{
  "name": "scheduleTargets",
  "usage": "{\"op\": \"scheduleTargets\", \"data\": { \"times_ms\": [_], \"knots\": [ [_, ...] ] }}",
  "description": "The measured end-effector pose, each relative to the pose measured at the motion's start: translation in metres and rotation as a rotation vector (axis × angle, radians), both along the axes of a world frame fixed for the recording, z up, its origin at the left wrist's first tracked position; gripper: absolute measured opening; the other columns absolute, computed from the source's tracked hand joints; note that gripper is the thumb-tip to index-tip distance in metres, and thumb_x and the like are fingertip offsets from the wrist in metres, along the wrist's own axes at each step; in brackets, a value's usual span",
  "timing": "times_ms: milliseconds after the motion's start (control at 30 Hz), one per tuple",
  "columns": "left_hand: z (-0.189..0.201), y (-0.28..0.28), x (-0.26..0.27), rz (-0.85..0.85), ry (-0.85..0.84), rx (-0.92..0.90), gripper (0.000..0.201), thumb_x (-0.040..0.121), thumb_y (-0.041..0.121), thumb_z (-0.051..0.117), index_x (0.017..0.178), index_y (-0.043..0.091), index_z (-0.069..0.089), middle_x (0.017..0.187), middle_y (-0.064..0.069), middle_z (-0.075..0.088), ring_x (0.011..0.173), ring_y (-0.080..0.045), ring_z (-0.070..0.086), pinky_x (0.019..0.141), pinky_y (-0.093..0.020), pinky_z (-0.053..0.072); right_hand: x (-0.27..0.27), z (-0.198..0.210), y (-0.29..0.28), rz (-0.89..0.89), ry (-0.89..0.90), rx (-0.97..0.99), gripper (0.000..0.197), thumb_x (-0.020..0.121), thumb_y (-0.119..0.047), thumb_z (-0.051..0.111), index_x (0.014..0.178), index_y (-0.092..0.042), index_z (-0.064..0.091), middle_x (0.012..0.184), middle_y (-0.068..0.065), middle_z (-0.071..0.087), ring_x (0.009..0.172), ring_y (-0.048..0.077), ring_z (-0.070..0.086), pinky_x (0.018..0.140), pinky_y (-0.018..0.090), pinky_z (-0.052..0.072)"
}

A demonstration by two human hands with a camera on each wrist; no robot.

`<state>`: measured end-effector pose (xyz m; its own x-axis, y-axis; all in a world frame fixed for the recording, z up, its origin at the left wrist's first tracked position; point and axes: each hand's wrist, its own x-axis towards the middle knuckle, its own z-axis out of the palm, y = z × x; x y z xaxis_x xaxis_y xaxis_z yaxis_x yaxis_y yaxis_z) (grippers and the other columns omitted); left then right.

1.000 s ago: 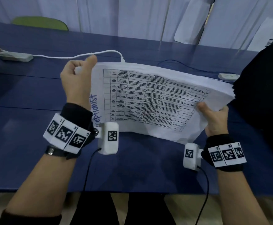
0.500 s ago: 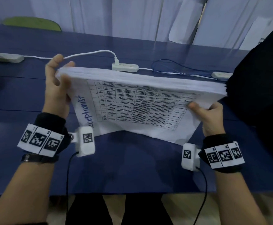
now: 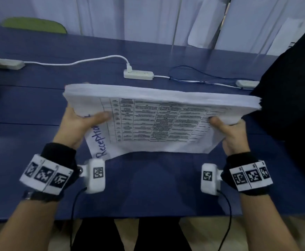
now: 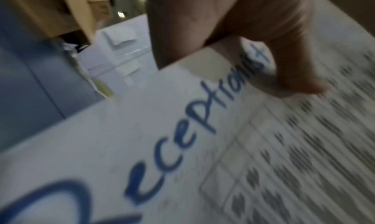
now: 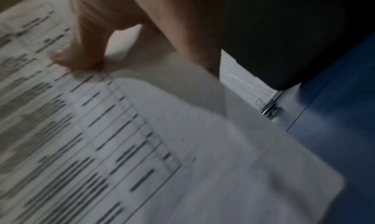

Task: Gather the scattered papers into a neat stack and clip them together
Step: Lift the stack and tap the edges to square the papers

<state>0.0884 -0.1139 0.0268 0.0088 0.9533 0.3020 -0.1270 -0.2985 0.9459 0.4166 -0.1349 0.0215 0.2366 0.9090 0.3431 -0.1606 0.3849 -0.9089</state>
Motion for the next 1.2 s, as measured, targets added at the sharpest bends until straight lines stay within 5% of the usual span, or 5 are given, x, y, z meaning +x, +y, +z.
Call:
{"op": "scheduleTargets", "data": {
  "times_ms": [133,467,700,967,1200],
  "knots": [
    [0.011,-0.001,0.021,0.157,-0.013,-0.014,0.028,0.062,0.008,0.079,0.084,0.021,0.067,0.073,0.019,0.075,0.075,0.001,0.072,0.075,-0.022,0.057,-0.003,0.005,0.002,-0.040,0.038,0.019,0.041,0.035,-0.042,0.088,0.072,-0.027,0.078,0.076,-0.014,0.075,0.076,0.001,0.070,0.073,0.018,0.055],
    [0.016,-0.005,-0.004,0.103,-0.017,0.045,0.075,0.036,0.058,0.085,0.098,0.019,0.067,0.086,0.011,0.076,0.082,-0.002,0.071,0.073,-0.018,0.056,-0.004,0.006,-0.008,-0.064,0.069,0.017,0.065,0.031,-0.047,0.090,0.082,-0.013,0.069,0.072,-0.009,0.075,0.073,0.004,0.071,0.069,0.020,0.056],
    [0.034,-0.002,0.014,0.283,-0.165,0.028,0.040,0.090,0.037,0.056,0.052,0.021,0.054,0.047,0.012,0.057,0.045,0.002,0.055,0.051,-0.013,0.045,-0.013,0.022,-0.010,-0.292,0.045,0.107,0.047,0.055,-0.069,0.068,0.056,-0.025,0.051,0.057,-0.015,0.051,0.057,0.000,0.046,0.058,0.016,0.040],
    [0.041,-0.001,0.007,0.446,-0.058,-0.138,0.043,0.088,0.063,0.037,0.065,0.027,0.046,0.076,0.009,0.051,0.063,-0.001,0.048,0.060,-0.019,0.040,-0.016,0.037,0.002,-0.394,0.123,0.205,0.046,0.082,-0.012,0.054,0.045,-0.026,0.031,0.044,-0.019,0.025,0.050,0.002,0.021,0.051,0.017,0.021],
    [0.033,-0.008,0.008,0.127,-0.020,0.155,0.016,0.059,0.046,0.077,0.058,0.032,0.071,0.060,0.020,0.069,0.058,0.007,0.063,0.059,-0.010,0.050,-0.017,0.045,0.013,-0.384,0.233,0.109,0.042,0.068,-0.028,0.074,0.039,-0.025,0.045,0.050,-0.008,0.038,0.060,0.019,0.034,0.069,0.035,0.045]
  ]
}}
